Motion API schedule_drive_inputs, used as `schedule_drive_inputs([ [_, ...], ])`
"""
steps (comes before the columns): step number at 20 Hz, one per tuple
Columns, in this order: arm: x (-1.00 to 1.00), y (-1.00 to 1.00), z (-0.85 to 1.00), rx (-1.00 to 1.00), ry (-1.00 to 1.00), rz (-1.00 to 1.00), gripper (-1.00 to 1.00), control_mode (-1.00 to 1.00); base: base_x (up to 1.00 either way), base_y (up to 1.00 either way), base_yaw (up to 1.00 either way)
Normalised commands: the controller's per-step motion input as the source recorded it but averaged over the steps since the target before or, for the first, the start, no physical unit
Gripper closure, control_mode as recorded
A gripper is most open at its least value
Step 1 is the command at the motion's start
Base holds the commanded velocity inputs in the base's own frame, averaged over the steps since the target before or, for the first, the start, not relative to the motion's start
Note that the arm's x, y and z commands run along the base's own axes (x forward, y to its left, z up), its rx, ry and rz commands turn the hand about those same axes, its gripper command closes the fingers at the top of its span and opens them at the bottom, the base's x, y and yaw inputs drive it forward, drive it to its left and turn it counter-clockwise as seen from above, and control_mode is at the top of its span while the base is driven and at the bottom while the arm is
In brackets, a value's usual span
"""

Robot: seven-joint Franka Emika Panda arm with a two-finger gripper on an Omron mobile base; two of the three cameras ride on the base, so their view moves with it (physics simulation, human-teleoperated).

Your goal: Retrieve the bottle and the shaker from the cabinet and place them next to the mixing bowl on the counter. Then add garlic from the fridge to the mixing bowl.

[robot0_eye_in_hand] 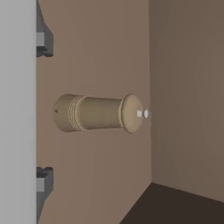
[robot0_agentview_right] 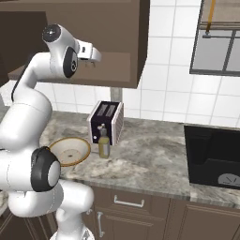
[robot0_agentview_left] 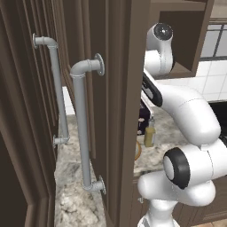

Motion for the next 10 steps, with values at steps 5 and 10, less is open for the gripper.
schedule_drive_inputs([
  [5, 0.3, 0.0, -0.05, 0.0, 0.0, 0.0, -1.0, -1.0, 0.0, 0.0, 0.0],
  [10, 0.21, 0.0, -0.11, 0.0, 0.0, 0.0, -1.0, -1.0, 0.0, 0.0, 0.0],
])
